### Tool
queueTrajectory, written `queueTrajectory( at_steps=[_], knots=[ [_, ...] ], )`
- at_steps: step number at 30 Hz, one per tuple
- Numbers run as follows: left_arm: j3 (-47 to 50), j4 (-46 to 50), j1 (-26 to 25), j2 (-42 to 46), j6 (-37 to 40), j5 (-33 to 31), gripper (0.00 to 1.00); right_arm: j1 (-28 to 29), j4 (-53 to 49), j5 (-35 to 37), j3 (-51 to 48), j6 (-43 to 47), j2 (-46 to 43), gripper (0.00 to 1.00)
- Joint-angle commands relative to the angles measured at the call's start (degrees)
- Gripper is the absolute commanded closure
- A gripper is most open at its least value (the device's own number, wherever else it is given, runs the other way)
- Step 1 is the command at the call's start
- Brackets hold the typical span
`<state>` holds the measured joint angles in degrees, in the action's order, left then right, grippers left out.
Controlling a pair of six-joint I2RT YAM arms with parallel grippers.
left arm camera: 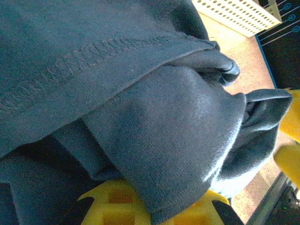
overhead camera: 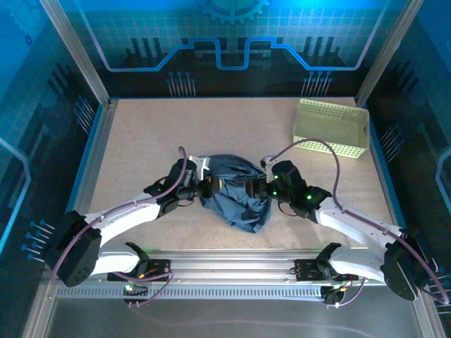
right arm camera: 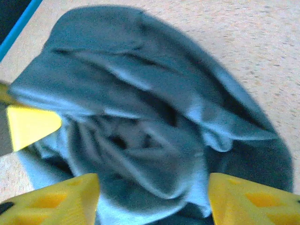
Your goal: Fold the inside-out t-shirt
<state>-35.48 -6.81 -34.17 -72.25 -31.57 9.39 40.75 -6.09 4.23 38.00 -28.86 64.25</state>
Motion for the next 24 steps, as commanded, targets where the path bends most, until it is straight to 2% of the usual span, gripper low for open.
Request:
queueTrajectory(
  at_steps=[1,5,10,11,12,13,16,17,20,24],
  knots=[
    [0.33,-3.43,0.07,1.66,-0.77,2.38,1.0,4.1,-5.17,6.67,4.74,0.06,0.7,0.3],
    [0.83,-4.64,-0.1,1.57,-1.36,3.3,1.0,5.1,-11.67,13.03,9.62,-4.1,8.34,0.27],
    [1.54,-5.45,-0.42,2.65,-1.98,4.07,1.0,5.28,-11.45,10.98,14.7,-5.38,16.19,0.32],
    [1.76,-5.57,-0.37,3.15,-2.0,4.07,1.0,5.24,-11.58,10.68,15.6,-5.44,17.53,0.36],
    [1.97,-5.53,-0.38,3.68,-2.07,3.93,1.0,5.32,-11.51,10.25,16.08,-5.36,18.26,0.44],
    [2.24,-5.38,-0.31,4.18,-2.01,3.49,1.0,5.37,-10.65,9.54,16.23,-5.06,18.47,0.54],
    [3.2,-4.96,2.19,4.97,-3.76,3.79,1.0,5.2,-8.99,8.6,15.54,-3.45,16.08,0.93],
    [4.5,-6.67,4.3,5.25,-5.38,5.88,1.0,4.88,-9.03,8.49,15.38,-2.46,14.49,1.0],
    [7.52,-9.19,10.29,6.91,-7.22,9.34,0.99,2.4,-7.97,3.61,13.77,0.65,8.49,1.0],
    [7.1,-4.23,13.01,9.33,-5.02,8.63,0.92,-3.26,-1.46,-9.29,8.02,2.72,-1.26,1.0]
  ],
)
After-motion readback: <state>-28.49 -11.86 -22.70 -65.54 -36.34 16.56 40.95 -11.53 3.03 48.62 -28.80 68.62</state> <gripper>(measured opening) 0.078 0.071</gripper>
